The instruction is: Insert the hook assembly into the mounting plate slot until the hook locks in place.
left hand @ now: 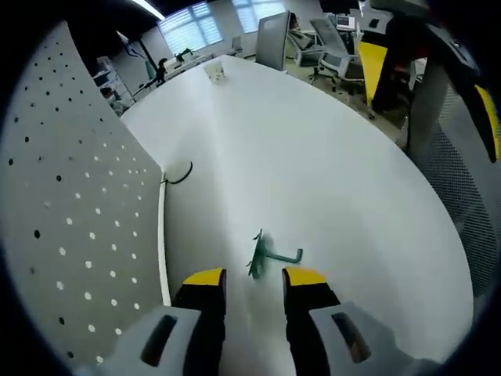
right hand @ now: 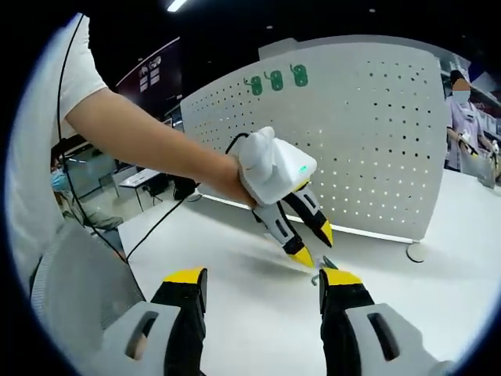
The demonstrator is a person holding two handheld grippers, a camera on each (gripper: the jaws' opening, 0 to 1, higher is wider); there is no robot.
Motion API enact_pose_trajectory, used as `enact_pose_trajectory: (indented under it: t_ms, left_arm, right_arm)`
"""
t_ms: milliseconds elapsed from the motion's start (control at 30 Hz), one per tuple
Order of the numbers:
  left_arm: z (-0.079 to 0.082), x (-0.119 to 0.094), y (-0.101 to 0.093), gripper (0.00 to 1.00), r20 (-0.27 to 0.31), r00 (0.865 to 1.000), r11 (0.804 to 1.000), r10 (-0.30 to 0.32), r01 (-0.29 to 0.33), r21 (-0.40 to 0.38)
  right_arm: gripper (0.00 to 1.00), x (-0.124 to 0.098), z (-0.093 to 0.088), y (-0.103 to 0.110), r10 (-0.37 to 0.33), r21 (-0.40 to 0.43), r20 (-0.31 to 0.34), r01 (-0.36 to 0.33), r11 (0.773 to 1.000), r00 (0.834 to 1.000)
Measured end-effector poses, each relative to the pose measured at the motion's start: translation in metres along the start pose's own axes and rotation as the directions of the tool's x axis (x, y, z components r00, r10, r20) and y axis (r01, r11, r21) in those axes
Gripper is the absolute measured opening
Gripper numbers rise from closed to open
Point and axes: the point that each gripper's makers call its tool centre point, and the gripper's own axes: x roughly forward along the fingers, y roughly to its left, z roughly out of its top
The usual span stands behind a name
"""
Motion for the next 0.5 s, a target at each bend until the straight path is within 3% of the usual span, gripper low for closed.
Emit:
enact_pose_trajectory:
  t_ms: [267,367,500]
  left_arm:
    - [-0.007,0.010,-0.001,0.28,-0.021,1.000,1.000,-0.016,0.016,-0.008]
    - [-0.002,0.013,0.001,0.27,-0.004,1.000,1.000,-0.013,0.013,-0.016]
    - [-0.002,0.013,-0.002,0.20,-0.002,1.000,0.999,-0.025,0.025,-0.029]
  right_arm:
    - [0.56,-0.001,0.000,-0.001,-0.004,0.008,0.003,0.004,1.000,1.000]
    - [0.56,-0.001,0.000,-0.001,-0.003,0.012,0.002,0.003,1.000,1.000]
    - [0.56,-0.001,0.001,-0.002,-0.007,0.022,0.010,0.007,1.000,1.000]
